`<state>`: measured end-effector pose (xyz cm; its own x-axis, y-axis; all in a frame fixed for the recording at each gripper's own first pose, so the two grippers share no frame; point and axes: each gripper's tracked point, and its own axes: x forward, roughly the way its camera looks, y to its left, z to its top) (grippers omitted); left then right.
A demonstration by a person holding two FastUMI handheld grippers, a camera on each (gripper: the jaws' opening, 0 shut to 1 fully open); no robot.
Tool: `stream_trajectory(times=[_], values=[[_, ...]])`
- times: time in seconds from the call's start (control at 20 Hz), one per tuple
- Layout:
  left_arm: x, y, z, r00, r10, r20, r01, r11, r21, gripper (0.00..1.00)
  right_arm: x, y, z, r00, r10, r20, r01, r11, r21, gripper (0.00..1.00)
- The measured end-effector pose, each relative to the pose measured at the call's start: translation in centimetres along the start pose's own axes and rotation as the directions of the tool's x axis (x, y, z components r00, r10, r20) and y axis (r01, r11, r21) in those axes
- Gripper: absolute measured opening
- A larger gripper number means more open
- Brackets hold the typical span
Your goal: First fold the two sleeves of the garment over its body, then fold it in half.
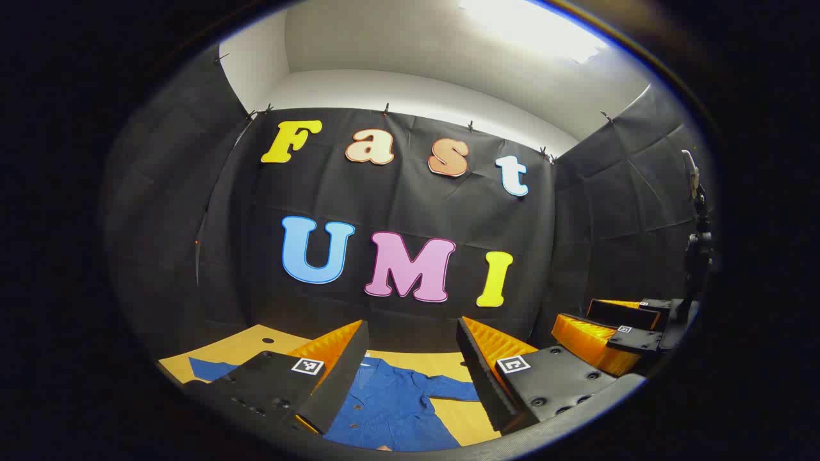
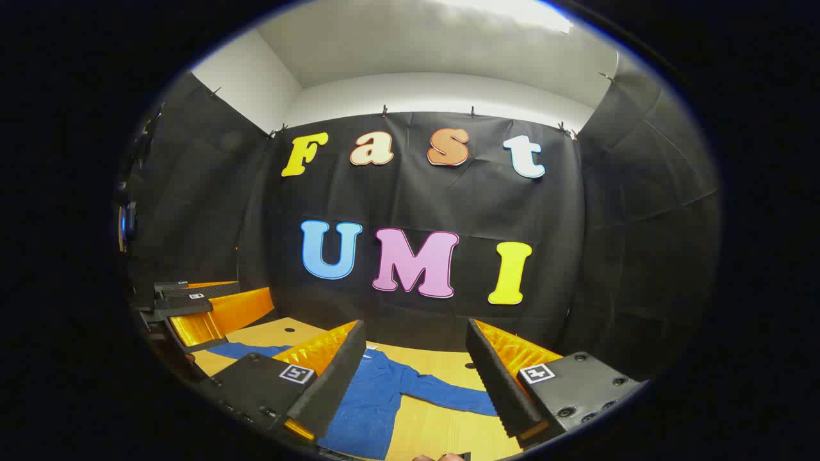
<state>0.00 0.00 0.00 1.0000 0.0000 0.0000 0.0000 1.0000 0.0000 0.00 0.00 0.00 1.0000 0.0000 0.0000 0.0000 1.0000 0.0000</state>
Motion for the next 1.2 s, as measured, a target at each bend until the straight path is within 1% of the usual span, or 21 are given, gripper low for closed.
stream_trajectory(times=[0.2,0.35,0.6,0.75,1.2], values=[[-0.2,-0.2,0.5,1.0,-0.013,0.008,0.012,1.0,0.025,0.81,-0.1,0.2,0.1,1.0,0.001,0.0,-0.001,1.0,0.009,1.0],[-0.5,-0.2,0.5,1.0,-0.002,0.02,0.0,0.998,0.059,0.8,-0.1,0.5,0.0,1.0,0.005,-0.001,-0.005,1.0,0.004,1.0],[-0.4,0.5,0.1,1.0,0.022,-0.001,-0.022,0.999,0.037,0.8,0.0,0.7,-0.2,1.0,0.006,-0.009,-0.006,1.0,-0.001,1.0],[-0.3,1.2,-0.4,0.999,0.043,-0.014,-0.042,0.998,0.039,0.81,0.1,0.6,-0.5,1.0,-0.001,-0.019,0.001,1.0,-0.002,1.0],[-0.1,1.3,-0.5,0.998,0.054,-0.015,-0.053,0.997,0.051,0.8,0.5,0.4,-1.0,0.999,-0.007,-0.039,0.008,1.0,0.009,1.0]])
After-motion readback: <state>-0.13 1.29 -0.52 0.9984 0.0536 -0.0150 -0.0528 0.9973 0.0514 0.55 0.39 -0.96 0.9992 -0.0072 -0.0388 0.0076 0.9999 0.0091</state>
